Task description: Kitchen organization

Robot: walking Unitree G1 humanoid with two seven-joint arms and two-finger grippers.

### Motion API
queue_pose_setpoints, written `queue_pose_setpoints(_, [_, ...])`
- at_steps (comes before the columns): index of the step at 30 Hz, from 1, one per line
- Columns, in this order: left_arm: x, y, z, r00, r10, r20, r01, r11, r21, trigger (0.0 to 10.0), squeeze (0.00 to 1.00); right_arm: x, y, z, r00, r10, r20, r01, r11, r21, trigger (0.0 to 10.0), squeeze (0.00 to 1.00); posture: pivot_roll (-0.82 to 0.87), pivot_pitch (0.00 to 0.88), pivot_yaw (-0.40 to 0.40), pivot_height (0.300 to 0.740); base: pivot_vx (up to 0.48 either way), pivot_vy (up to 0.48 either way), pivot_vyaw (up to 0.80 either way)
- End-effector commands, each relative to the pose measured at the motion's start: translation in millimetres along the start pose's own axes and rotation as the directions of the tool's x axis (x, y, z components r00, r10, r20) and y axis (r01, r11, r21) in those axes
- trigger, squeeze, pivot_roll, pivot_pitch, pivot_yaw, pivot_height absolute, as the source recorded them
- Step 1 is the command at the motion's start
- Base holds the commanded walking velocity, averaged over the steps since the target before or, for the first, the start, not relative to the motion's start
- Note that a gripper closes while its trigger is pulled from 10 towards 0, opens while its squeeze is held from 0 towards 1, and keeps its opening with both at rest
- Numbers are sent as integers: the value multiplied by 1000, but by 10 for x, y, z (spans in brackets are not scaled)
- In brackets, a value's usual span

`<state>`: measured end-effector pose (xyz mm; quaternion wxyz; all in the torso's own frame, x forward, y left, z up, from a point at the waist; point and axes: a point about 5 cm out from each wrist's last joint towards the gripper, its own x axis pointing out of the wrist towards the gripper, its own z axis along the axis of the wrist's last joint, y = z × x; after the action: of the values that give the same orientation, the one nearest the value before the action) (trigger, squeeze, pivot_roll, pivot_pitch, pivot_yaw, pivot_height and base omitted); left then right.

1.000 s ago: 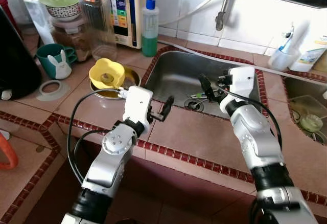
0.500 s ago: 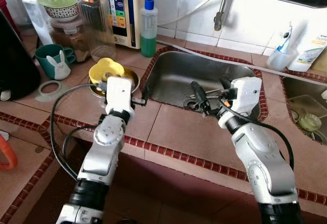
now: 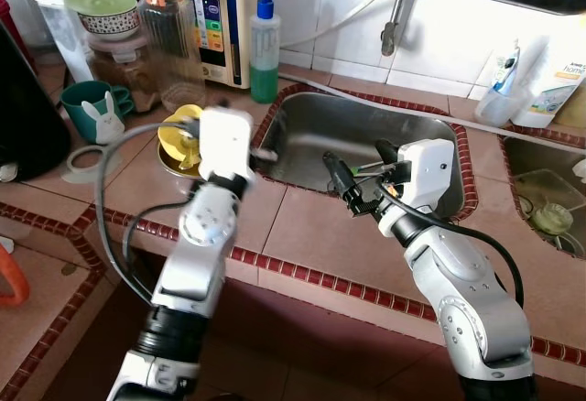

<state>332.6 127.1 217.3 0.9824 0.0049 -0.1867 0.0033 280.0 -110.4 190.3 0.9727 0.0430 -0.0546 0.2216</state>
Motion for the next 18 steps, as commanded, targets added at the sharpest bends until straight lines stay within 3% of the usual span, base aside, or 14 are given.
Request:
queue_pose_setpoints(1, [12,117,-12,996,77,-37,-78,997,-17,10000,0,-18,30,25,1000,27,-1,-27,1000,-1,10000,1000,77,13,-28,740,0,0,0])
queue_pose_setpoints(6, [-58,248,-125,985,135,-107,-137,990,-11,10000,0,-23,49,4,998,54,-19,-54,999,2,10000,1000,92,15,-36,740,0,0,0])
queue_pose_setpoints(9, [-130,287,-235,968,164,-187,-177,983,-51,10000,0,-12,62,-7,998,65,-24,-65,998,1,10000,1000,99,15,-38,740,0,0,0])
queue_pose_setpoints(18, [-260,160,-395,936,109,-334,-178,966,-185,10000,0,27,103,6,995,92,-24,-92,996,1,10000,1000,103,18,-38,740,0,0,0])
